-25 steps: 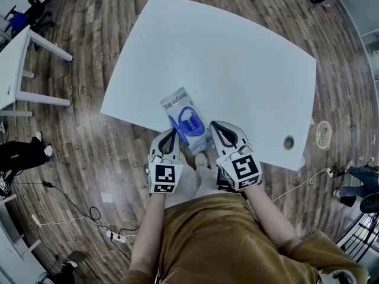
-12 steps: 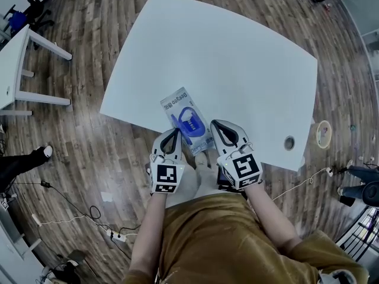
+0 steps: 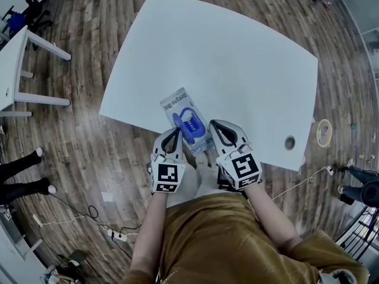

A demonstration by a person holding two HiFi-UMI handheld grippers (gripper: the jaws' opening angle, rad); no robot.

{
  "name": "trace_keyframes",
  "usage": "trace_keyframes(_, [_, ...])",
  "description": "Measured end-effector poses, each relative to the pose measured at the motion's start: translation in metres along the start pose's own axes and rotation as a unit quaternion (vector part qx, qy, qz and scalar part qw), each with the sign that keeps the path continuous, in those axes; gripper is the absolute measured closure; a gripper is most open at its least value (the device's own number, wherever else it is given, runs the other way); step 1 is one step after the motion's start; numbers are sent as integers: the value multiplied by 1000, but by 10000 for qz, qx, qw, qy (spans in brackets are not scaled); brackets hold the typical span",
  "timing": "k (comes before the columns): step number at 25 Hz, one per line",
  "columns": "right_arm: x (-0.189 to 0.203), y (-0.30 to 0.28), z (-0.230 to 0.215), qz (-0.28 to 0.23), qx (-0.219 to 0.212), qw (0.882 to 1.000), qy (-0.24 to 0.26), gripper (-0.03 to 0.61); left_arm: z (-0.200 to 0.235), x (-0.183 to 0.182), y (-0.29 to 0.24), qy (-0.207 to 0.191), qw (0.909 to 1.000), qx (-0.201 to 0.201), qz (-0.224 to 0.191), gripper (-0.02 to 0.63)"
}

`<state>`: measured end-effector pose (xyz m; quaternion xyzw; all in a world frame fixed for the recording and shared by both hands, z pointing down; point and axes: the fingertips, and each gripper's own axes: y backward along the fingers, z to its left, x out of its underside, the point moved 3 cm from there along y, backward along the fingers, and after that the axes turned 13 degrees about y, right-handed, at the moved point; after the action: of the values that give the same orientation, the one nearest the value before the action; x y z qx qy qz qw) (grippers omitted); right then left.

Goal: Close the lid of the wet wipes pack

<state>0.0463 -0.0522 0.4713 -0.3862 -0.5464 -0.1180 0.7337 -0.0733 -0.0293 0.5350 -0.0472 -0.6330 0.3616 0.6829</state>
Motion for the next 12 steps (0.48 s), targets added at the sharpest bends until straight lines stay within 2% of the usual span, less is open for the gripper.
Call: trace_keyframes(12, [2, -5, 12, -58, -182, 9998, -10, 572, -3, 7, -4, 79, 9999, 54, 63, 617])
